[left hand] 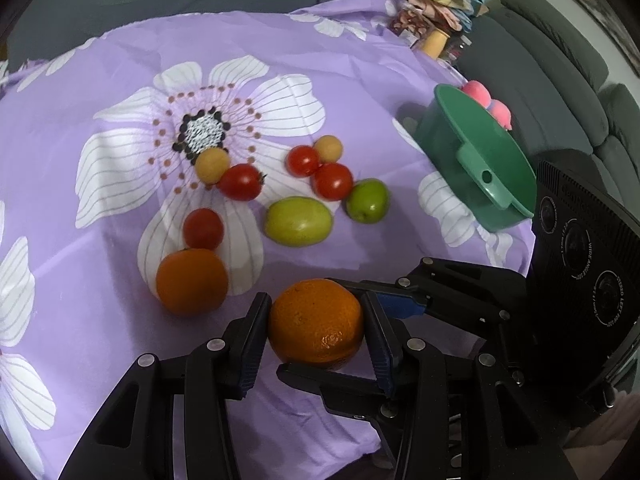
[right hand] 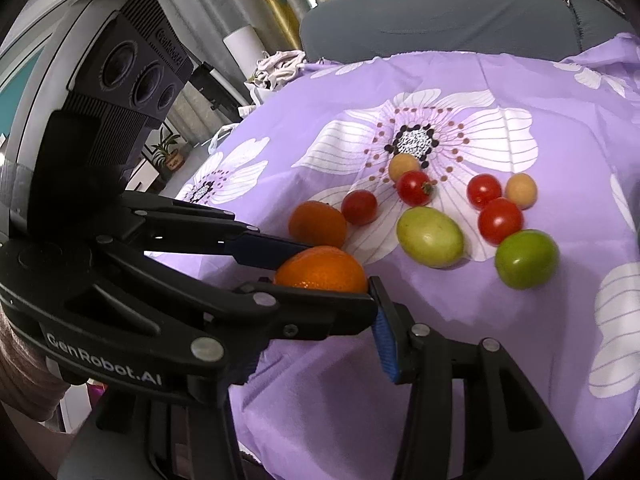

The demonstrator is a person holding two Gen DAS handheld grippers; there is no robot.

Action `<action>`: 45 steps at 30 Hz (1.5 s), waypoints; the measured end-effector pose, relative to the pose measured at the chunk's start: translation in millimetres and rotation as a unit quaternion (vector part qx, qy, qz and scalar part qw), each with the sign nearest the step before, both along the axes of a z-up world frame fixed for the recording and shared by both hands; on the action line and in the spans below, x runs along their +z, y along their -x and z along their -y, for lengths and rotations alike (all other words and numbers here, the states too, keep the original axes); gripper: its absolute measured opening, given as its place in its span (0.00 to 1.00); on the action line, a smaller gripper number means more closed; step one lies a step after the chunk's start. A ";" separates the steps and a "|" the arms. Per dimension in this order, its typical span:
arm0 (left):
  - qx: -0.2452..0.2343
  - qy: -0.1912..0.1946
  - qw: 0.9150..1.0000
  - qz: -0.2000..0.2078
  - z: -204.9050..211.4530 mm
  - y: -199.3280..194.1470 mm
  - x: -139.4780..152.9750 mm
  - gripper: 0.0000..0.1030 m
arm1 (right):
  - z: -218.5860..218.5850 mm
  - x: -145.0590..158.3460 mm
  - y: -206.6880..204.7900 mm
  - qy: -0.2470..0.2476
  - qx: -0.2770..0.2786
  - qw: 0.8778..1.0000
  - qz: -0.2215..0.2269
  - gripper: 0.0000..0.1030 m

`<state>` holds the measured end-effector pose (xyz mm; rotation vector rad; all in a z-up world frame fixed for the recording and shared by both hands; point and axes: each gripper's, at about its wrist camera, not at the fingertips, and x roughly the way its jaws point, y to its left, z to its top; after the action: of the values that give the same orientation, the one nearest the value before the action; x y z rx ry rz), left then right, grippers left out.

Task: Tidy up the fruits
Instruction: 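Carry the orange with the right gripper over the green bowl and release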

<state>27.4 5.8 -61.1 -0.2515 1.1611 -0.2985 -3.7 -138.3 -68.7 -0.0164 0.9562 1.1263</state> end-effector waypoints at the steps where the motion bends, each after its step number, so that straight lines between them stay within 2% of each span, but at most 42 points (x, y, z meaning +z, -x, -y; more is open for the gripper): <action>1: -0.002 -0.002 1.000 0.001 2.5 -0.9 1.6 0.44 | 1.4 1.0 0.0 -0.002 -0.002 1.000 0.001 0.46; 12: -0.030 -0.022 0.999 0.027 32.4 -10.0 20.0 0.44 | 27.4 14.7 -2.6 -0.024 -0.032 0.999 0.027 0.45; 26: -0.077 -0.041 0.994 0.071 71.0 -29.2 45.8 0.44 | 67.8 37.8 -14.9 -0.040 -0.077 0.994 0.071 0.45; 36: -0.151 -0.050 0.982 0.105 126.3 -61.0 71.1 0.44 | 118.2 58.1 -40.2 -0.047 -0.152 0.982 0.103 0.45; 45: -0.202 -0.050 0.973 0.097 177.8 -91.5 67.6 0.44 | 165.5 51.1 -62.9 -0.048 -0.206 0.973 0.093 0.45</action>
<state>118.8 -172.0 6.5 0.1047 1.0233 -0.6065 59.3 -303.8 -17.6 0.1465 0.6955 0.7681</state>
